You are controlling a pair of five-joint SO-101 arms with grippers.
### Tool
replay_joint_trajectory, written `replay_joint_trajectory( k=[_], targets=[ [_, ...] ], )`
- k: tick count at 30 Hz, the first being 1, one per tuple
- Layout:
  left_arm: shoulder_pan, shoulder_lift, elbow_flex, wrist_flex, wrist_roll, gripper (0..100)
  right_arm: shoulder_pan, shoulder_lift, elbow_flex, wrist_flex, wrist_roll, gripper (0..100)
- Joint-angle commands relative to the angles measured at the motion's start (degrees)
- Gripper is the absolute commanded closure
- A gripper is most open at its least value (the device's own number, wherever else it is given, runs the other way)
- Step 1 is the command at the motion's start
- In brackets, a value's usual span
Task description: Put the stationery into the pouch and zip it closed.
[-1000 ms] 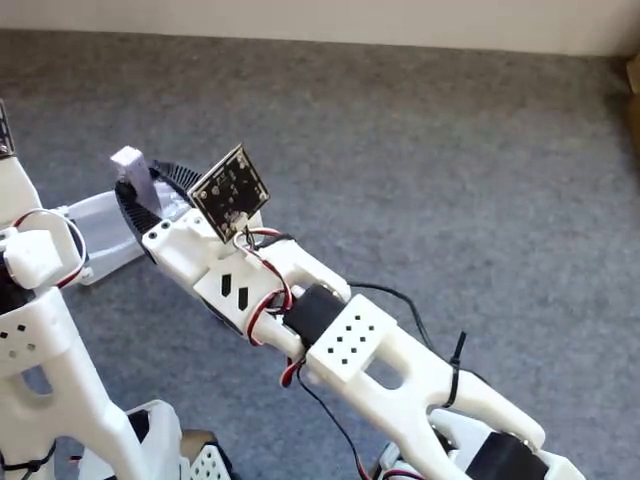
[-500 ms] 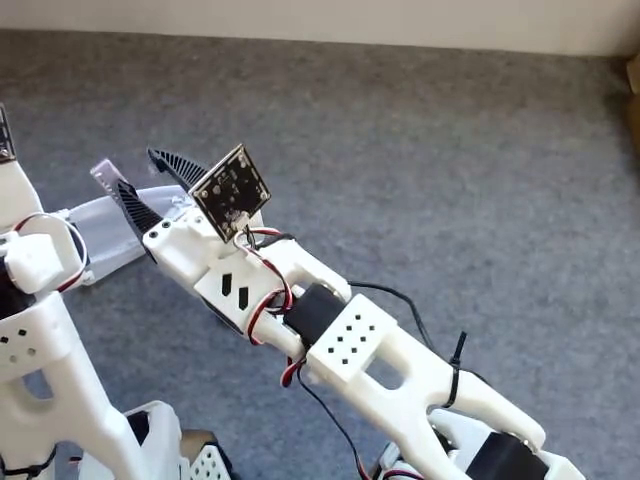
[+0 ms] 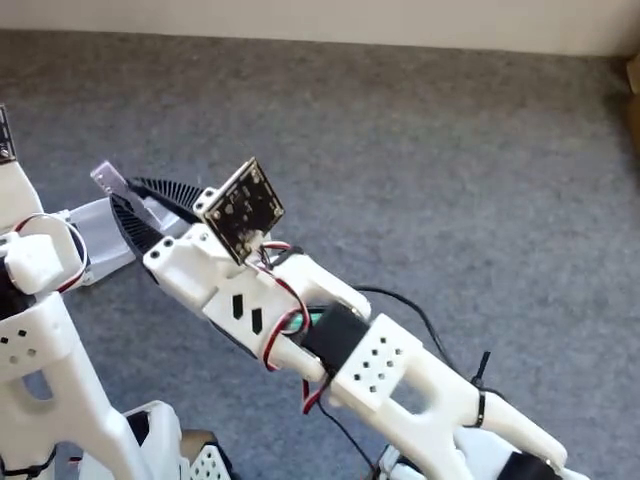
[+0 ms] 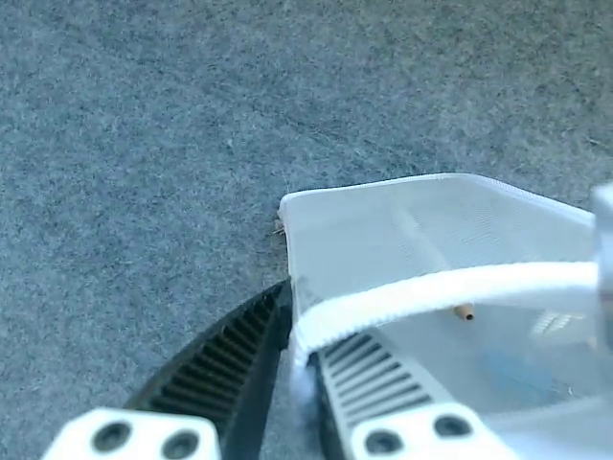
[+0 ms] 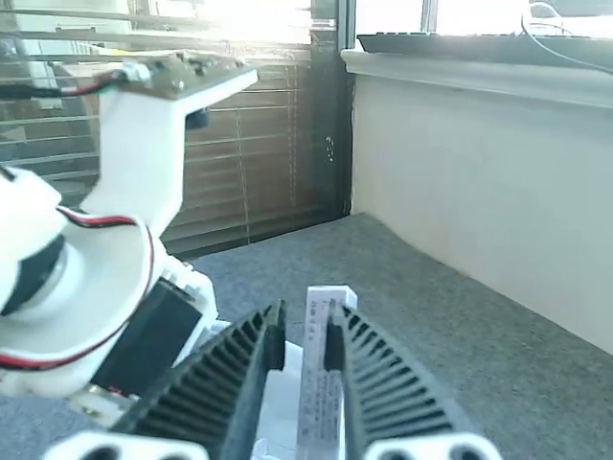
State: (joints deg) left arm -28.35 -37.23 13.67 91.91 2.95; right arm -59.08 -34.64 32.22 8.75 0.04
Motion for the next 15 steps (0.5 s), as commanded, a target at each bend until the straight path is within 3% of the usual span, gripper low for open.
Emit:
replay_joint_trajectory(
  k=[1, 8, 15],
  targets=[
    [2.42, 0.13, 0.66, -0.44, 0.44, 99, -0.75, -3.30, -2.95, 2.33, -0.35, 96.2],
    [2.42, 0.13, 0.75, -0.44, 0.44, 99, 1.36, -3.12, -2.95, 9.19, -0.35, 96.4],
    [2.42, 0.13, 0.66, -0.44, 0.44, 99, 3.38, 2.95, -3.56, 9.27, -0.35, 96.4]
  ],
)
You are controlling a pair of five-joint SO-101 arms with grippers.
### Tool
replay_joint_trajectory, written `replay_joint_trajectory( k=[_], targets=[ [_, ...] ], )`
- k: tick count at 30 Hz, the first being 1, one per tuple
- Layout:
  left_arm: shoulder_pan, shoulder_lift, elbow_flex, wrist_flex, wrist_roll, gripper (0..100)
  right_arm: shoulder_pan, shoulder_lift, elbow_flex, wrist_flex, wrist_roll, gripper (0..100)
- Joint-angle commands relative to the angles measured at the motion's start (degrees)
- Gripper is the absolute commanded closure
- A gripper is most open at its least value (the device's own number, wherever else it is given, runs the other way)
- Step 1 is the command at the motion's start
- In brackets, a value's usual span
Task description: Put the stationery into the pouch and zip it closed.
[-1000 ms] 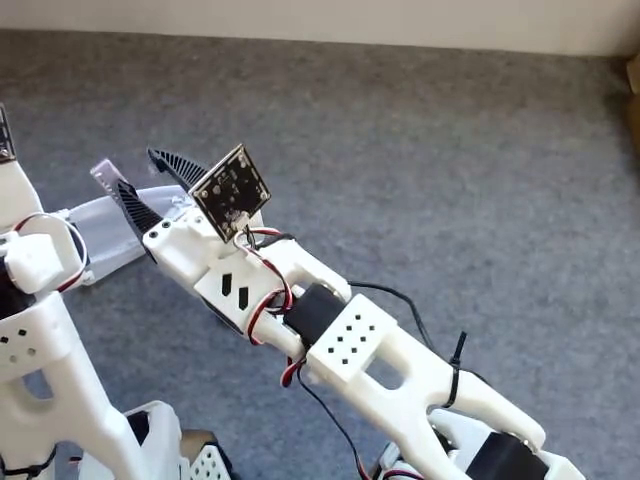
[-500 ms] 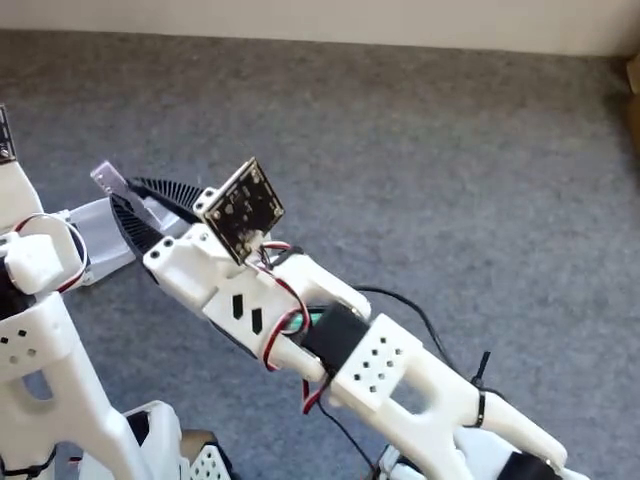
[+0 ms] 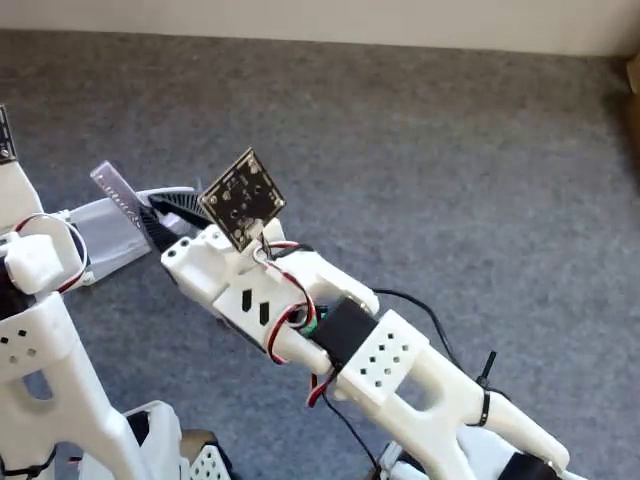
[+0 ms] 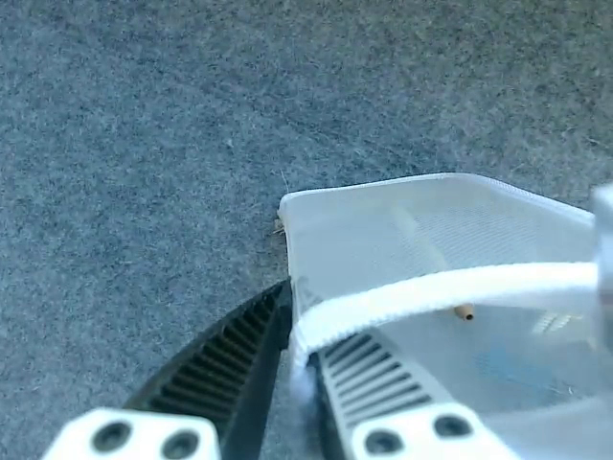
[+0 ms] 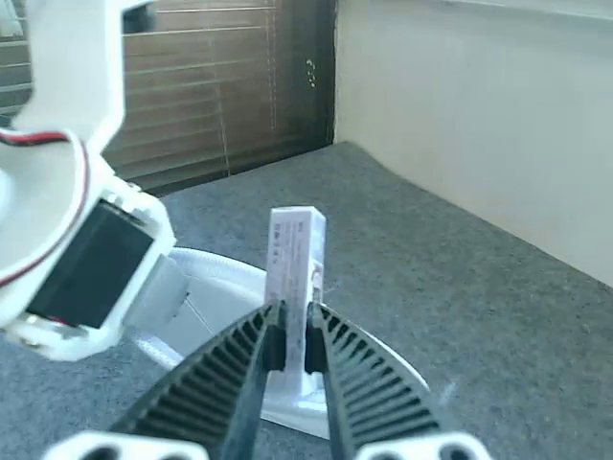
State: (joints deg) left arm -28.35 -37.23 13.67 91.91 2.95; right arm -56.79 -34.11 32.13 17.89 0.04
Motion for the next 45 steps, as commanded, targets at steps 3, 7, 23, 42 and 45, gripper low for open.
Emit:
replay_joint_trajectory(
  k=[3, 7, 23, 42, 45],
  targets=[
    [2.42, 0.13, 0.75, -0.44, 0.44, 99, 1.27, 7.60, -3.47, 0.13, -0.35, 96.4],
    [2.42, 0.13, 0.75, -0.44, 0.44, 99, 1.98, 7.96, -4.97, 0.22, -0.35, 96.4],
    [2.24, 0.13, 0.75, -0.44, 0.44, 99, 4.00, -3.65, -5.58, 0.66, -0.44, 96.4],
    [1.19, 0.04, 0.31, -0.44, 0.62, 99, 11.03, -3.56, -11.30, 38.11, -0.70, 96.1],
    [-1.63, 0.04, 0.31, -2.02, 0.70, 99, 13.76, -3.56, -6.73, 40.75, -0.70, 96.1]
  ],
)
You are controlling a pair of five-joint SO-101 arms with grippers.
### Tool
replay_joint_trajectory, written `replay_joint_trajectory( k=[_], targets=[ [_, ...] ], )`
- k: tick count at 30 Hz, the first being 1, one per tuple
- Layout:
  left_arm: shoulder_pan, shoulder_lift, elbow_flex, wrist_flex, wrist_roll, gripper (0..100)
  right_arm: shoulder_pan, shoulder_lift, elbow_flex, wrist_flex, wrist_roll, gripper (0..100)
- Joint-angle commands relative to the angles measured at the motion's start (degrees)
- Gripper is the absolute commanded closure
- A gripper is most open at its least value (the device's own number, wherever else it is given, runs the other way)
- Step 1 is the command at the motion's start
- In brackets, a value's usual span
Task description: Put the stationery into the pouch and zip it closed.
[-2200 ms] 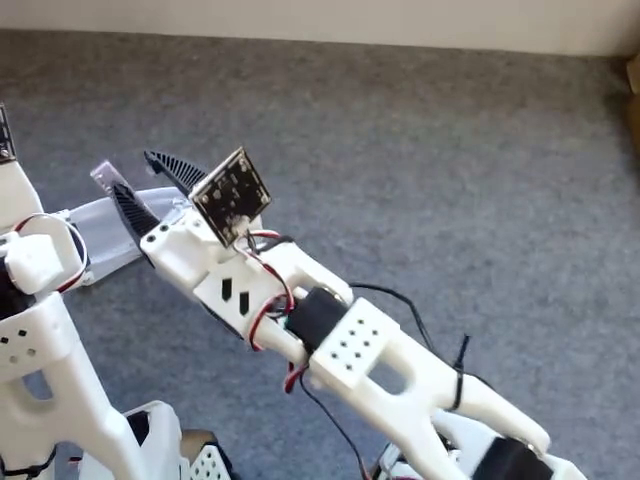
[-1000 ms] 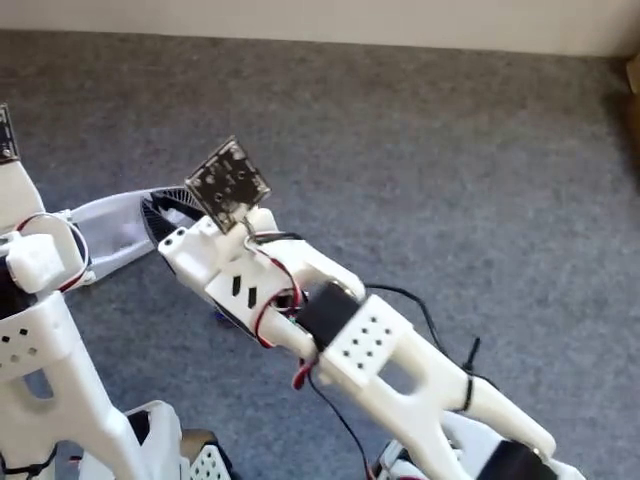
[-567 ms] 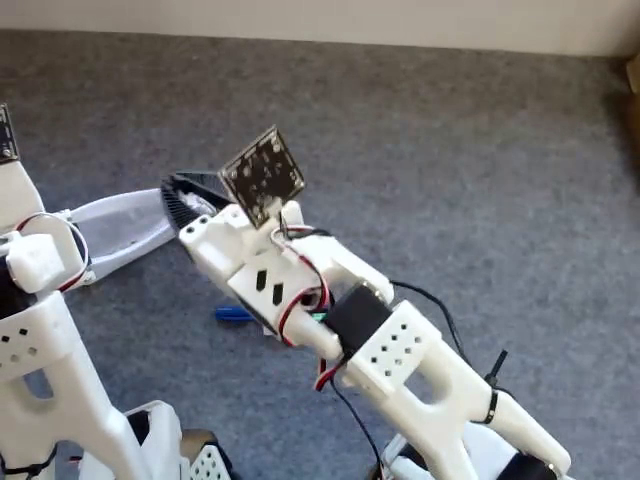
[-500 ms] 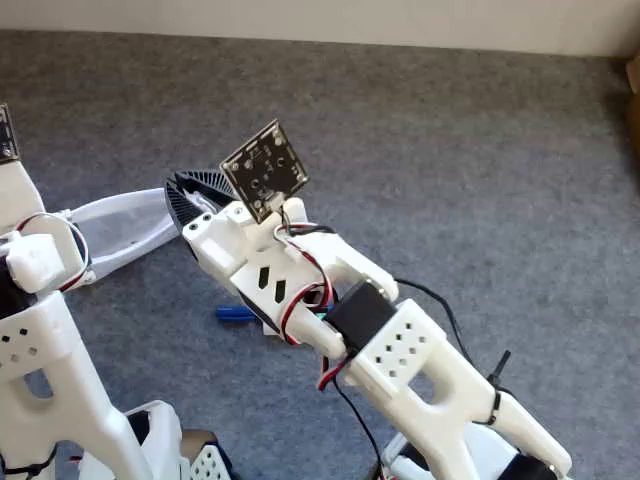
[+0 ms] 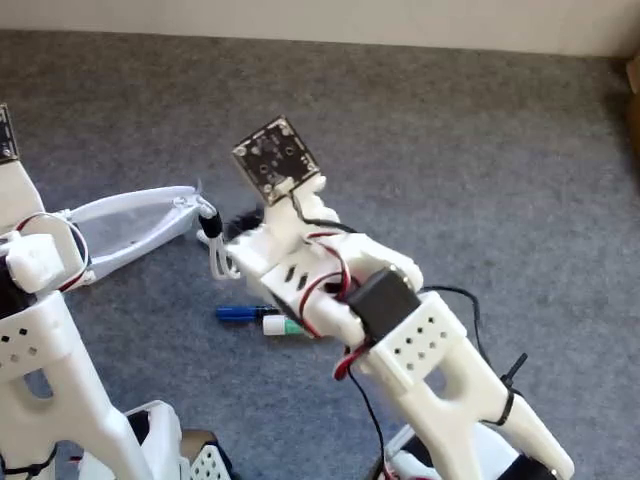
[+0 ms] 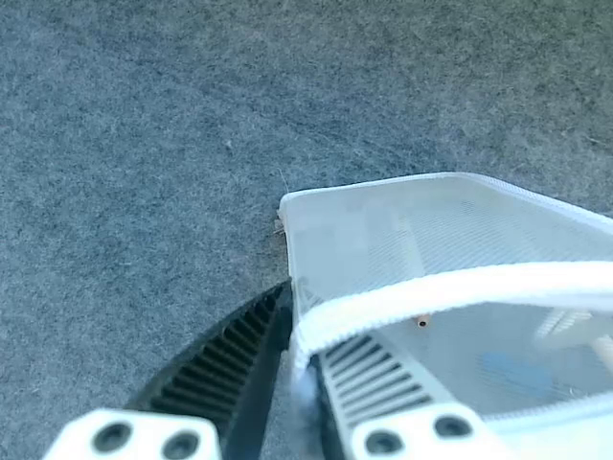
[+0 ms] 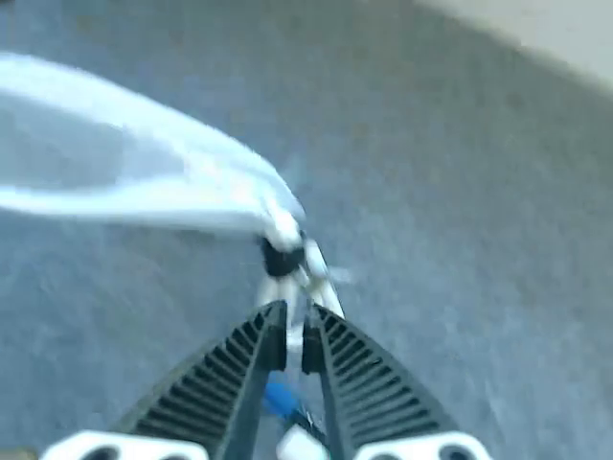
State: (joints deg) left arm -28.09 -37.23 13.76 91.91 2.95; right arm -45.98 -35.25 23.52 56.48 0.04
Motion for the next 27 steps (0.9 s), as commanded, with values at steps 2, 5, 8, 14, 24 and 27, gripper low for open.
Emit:
replay_joint_trajectory(
  k=[2, 5, 8, 14, 24, 27],
  targets=[
    [-3.38, 0.04, 0.22, -2.55, 0.79, 99, 4.26, -1.89, 4.79, 2.07, -0.70, 96.1],
    [-3.82, 0.04, 0.22, -2.55, 0.79, 99, 4.44, -1.89, 7.87, 2.07, -0.44, 96.1],
    [-4.35, 0.04, 0.22, -2.90, 0.79, 99, 4.26, -1.89, 9.54, 2.07, -0.44, 95.0],
    [-6.64, 0.04, 0.22, -3.69, 0.79, 99, 4.26, -1.80, 12.62, 0.04, -0.62, 82.7],
    [-6.29, 0.04, 0.40, -3.60, 0.79, 99, 4.26, -1.80, 21.14, -11.12, 2.20, 82.8],
    [-6.29, 0.04, 0.40, -3.60, 0.79, 99, 3.91, -1.80, 21.23, -11.12, 3.16, 82.8]
  ],
)
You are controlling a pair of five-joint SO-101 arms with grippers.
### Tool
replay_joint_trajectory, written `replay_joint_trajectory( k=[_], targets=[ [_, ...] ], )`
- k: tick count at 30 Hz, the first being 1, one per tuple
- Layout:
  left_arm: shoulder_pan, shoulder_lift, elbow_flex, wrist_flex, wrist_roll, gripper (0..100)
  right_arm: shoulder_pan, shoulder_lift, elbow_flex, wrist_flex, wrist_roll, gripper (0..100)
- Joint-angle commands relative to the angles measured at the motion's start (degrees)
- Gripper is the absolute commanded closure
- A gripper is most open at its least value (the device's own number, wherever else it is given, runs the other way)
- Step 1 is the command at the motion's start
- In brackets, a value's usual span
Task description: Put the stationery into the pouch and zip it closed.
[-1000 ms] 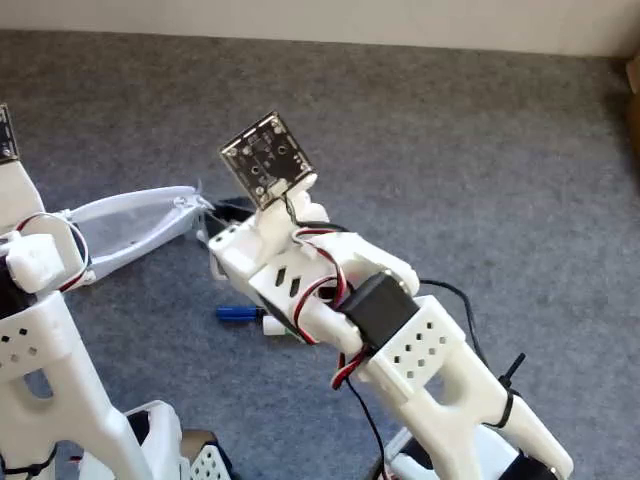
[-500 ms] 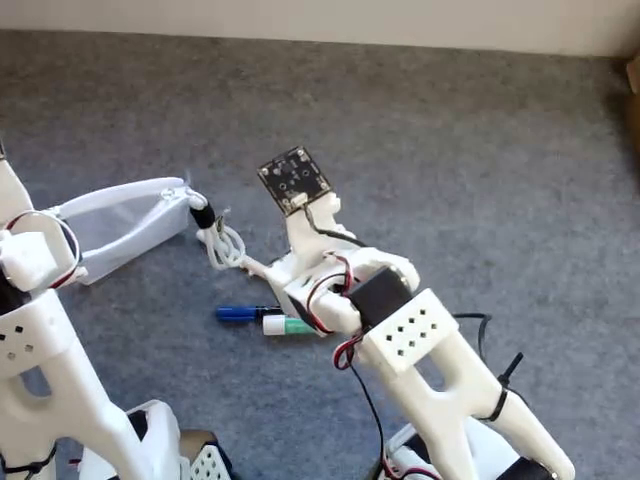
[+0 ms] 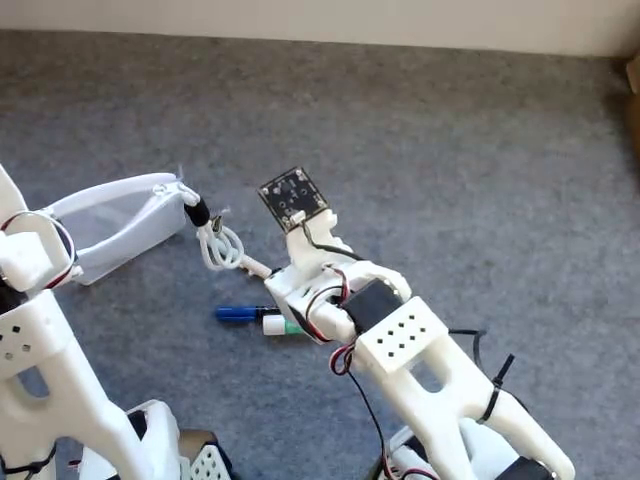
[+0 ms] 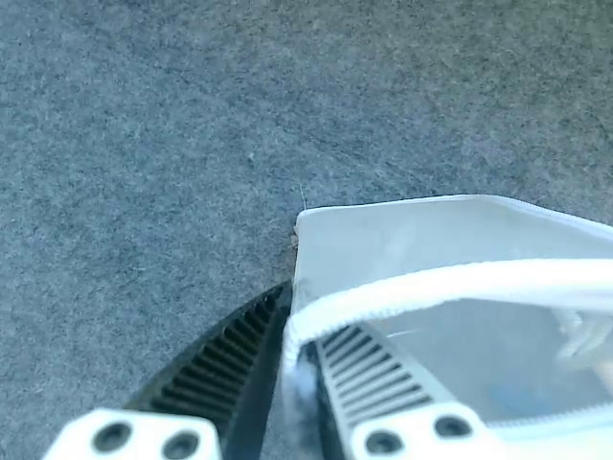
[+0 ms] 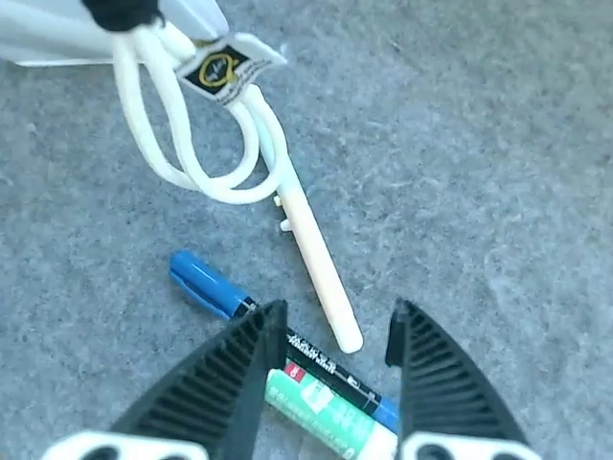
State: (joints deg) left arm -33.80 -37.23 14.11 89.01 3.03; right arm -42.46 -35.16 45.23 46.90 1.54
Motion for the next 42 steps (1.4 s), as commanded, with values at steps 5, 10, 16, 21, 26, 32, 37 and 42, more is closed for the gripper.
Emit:
replay_joint_trajectory(
  k=[5, 10, 16, 21, 26, 32, 37, 42],
  targets=[
    [-0.48, 0.04, 0.22, -0.70, 0.70, 99, -1.89, -1.80, -0.48, -1.54, 1.67, 82.8],
    [-0.48, 0.04, 0.22, -0.79, 0.70, 99, -4.18, 6.02, -1.01, -1.54, 1.32, 82.8],
    [-0.48, 0.04, 0.31, -0.79, 0.70, 99, -2.42, 17.54, -6.64, -2.24, 1.67, 82.8],
    [-0.48, 0.04, 0.31, -0.79, 0.70, 99, -0.84, 25.45, -10.33, -2.33, 1.67, 82.8],
    [-0.40, 0.04, 0.31, -0.79, 0.70, 99, 1.27, 32.40, -14.64, -2.42, 1.41, 82.9],
    [-0.40, 0.04, 0.31, -0.79, 0.70, 99, 2.77, 39.69, -19.03, -2.24, 1.32, 83.0],
    [-0.40, 0.13, 0.31, -0.79, 0.70, 99, 2.95, 41.98, -20.44, -2.33, 1.58, 96.5],
    [-0.40, 0.13, 0.31, -0.79, 0.70, 99, 5.14, 40.22, -20.88, -2.07, 1.58, 98.8]
  ],
)
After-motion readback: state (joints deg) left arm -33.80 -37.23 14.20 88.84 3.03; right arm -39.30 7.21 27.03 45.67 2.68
